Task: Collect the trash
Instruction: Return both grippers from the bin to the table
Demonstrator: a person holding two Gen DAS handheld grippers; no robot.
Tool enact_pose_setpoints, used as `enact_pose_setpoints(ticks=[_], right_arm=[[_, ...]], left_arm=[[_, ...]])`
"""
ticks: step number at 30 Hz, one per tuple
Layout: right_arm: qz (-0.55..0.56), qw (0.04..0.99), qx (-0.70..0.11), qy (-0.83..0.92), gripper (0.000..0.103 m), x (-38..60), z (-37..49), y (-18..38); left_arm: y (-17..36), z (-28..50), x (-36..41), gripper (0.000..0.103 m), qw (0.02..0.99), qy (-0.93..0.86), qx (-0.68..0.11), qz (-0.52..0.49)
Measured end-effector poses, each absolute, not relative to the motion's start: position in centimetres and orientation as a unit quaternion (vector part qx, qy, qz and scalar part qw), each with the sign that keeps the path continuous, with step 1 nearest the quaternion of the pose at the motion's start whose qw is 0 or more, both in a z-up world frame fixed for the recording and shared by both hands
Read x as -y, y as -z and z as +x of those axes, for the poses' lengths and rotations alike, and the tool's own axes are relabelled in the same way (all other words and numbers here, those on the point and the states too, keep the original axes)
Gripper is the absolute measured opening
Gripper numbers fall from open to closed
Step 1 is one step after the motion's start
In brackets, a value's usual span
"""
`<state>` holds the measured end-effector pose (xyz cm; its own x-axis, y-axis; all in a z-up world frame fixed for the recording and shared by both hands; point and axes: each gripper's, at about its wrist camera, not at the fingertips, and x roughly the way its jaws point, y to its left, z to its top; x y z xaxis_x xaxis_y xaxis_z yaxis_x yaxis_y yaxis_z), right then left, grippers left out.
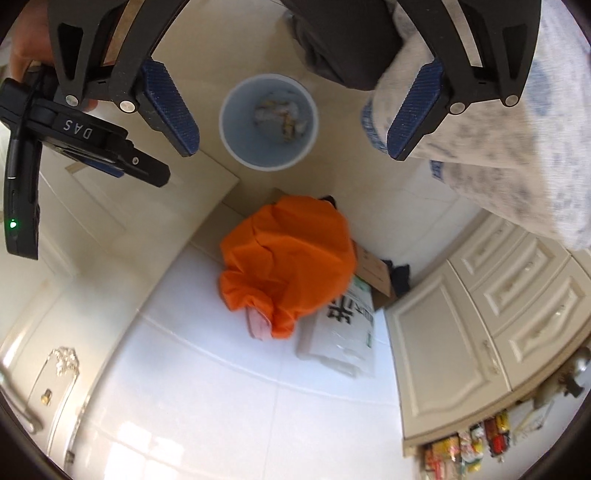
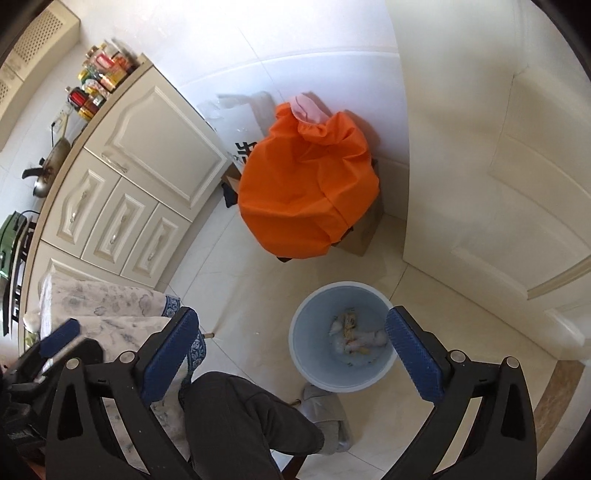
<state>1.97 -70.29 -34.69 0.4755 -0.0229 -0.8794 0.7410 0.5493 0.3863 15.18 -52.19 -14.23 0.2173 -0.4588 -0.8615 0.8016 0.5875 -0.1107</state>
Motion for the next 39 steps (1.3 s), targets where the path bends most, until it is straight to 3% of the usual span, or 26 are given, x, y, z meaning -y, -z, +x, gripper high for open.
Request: enact_pose_setpoints(ticks=[8, 26, 39], right_arm=[[0.374, 0.793, -0.421, 0.233, 0.103, 66.9, 3.7, 29.4], [0.216, 0.906, -0.346, 0.116, 0.103, 52.3, 12.0, 14.3], [0.137, 0.949, -0.284, 0.005, 0.103, 41.6, 15.2, 7.8]], left_arm=[[9.1, 14.2, 45.2, 0.101, 0.802, 0.403, -0.419, 0.137], [-0.2, 12.4, 21.6, 0.102, 0.897, 0.295, -0.328, 0.023], [-4.6, 9.0, 9.3, 0.102, 0.944, 0.196, -0.262, -0.023]])
